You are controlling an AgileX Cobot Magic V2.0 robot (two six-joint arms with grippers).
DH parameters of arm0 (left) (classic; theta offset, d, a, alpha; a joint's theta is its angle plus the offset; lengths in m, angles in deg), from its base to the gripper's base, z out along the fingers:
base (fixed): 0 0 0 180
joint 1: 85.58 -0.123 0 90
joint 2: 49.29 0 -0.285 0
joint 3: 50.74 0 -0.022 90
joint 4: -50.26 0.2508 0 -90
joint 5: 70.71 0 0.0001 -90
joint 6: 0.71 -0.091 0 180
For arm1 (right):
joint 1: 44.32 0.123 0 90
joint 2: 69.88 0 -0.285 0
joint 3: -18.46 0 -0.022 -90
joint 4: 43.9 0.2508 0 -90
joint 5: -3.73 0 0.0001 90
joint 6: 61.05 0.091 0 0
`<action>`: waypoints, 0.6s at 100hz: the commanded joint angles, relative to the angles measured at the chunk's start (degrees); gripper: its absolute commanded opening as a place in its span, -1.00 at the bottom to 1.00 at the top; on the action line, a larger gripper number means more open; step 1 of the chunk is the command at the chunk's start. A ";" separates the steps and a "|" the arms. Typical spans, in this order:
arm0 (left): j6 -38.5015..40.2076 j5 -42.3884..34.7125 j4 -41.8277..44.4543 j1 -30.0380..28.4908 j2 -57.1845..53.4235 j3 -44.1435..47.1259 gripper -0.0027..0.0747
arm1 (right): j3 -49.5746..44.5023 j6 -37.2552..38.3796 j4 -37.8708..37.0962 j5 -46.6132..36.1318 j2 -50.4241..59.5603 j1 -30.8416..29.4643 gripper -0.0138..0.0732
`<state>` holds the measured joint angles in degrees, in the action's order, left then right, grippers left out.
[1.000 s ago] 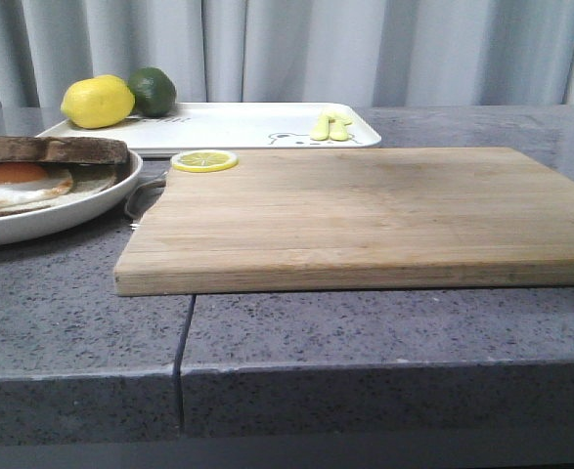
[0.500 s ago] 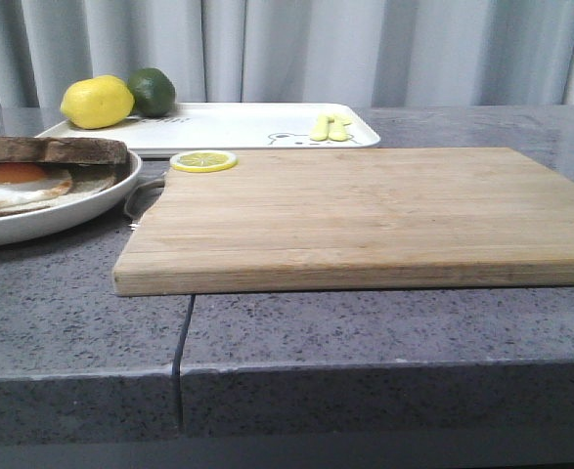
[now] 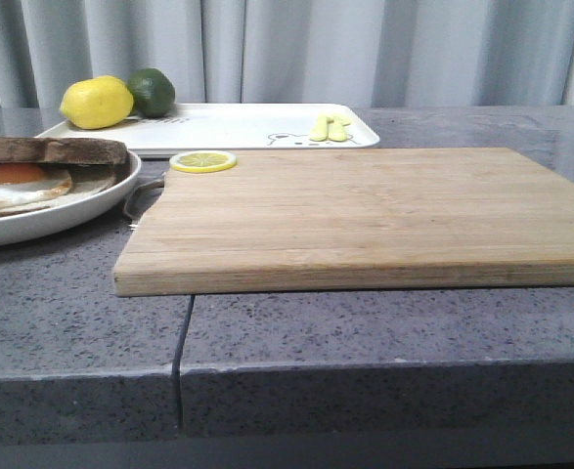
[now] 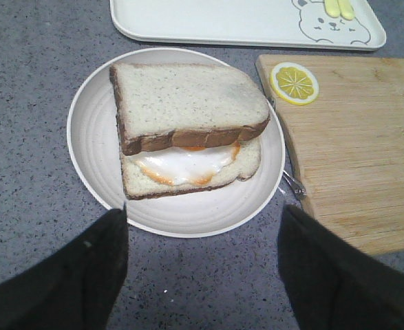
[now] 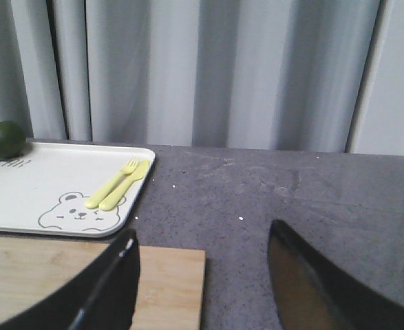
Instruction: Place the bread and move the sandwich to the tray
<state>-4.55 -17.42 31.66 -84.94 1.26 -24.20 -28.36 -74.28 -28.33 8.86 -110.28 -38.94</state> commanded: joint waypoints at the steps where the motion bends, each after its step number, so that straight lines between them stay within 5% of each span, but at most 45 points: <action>1: -0.16 -3.14 -1.52 -0.11 0.08 -1.93 0.21 | -0.90 0.97 -1.66 -3.04 2.54 -0.44 0.30; 60: -0.16 -3.14 -1.52 -0.11 0.08 -1.93 0.21 | -3.04 0.92 -1.66 -1.59 4.71 -0.44 0.30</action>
<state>-4.55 -17.42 31.66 -84.94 1.26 -24.20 -32.87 -73.47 -29.63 11.56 -105.49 -38.94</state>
